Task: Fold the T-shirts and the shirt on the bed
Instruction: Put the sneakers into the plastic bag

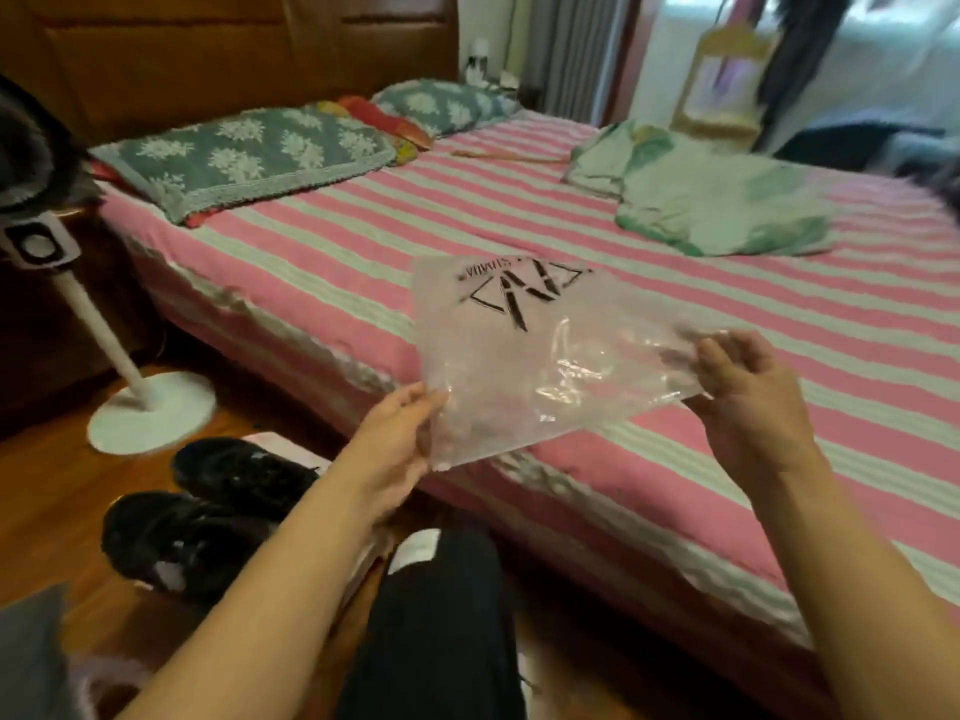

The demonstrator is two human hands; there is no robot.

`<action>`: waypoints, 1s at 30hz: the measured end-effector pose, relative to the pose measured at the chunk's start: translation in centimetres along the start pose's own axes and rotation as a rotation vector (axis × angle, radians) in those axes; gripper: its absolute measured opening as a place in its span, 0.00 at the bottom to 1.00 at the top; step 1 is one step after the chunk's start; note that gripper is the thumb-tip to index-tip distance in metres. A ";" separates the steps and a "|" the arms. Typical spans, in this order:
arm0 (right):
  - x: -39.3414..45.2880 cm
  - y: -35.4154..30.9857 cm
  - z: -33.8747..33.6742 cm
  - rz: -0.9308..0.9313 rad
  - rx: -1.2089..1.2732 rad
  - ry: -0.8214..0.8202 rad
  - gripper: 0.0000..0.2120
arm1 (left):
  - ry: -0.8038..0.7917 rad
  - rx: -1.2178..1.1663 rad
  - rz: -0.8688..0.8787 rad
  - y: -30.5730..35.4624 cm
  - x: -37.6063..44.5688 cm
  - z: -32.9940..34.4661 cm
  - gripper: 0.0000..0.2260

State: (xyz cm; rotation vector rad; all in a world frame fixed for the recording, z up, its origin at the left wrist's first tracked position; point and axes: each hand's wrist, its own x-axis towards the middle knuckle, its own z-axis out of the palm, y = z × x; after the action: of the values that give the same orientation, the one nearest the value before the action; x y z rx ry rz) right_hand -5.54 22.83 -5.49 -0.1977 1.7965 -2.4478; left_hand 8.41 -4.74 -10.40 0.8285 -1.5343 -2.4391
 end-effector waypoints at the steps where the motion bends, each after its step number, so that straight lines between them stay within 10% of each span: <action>1: -0.3 -0.5 -3.1 0.031 0.004 0.069 0.05 | -0.097 0.063 -0.092 -1.1 1.2 2.3 0.08; 5: -0.8 0.5 -12.4 0.267 0.214 0.296 0.32 | -0.191 0.308 -0.221 -7.0 5.1 9.2 0.16; 9: -3.6 5.9 -14.7 0.620 0.217 0.430 0.15 | -0.163 0.176 -0.363 -11.4 5.9 11.3 0.12; 13: -8.9 11.4 -9.0 0.846 -0.001 0.136 0.11 | -0.175 0.079 -0.431 -14.5 4.8 9.6 0.07; 30: -8.5 15.3 1.3 0.526 -0.086 0.168 0.05 | -0.049 0.318 -0.038 -14.3 4.4 7.7 0.07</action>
State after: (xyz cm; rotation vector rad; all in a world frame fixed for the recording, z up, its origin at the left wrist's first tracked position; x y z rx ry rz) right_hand 3.12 18.36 -20.08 0.4326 1.7338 -2.0628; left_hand 3.04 6.31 -21.95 0.8589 -1.9757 -2.2887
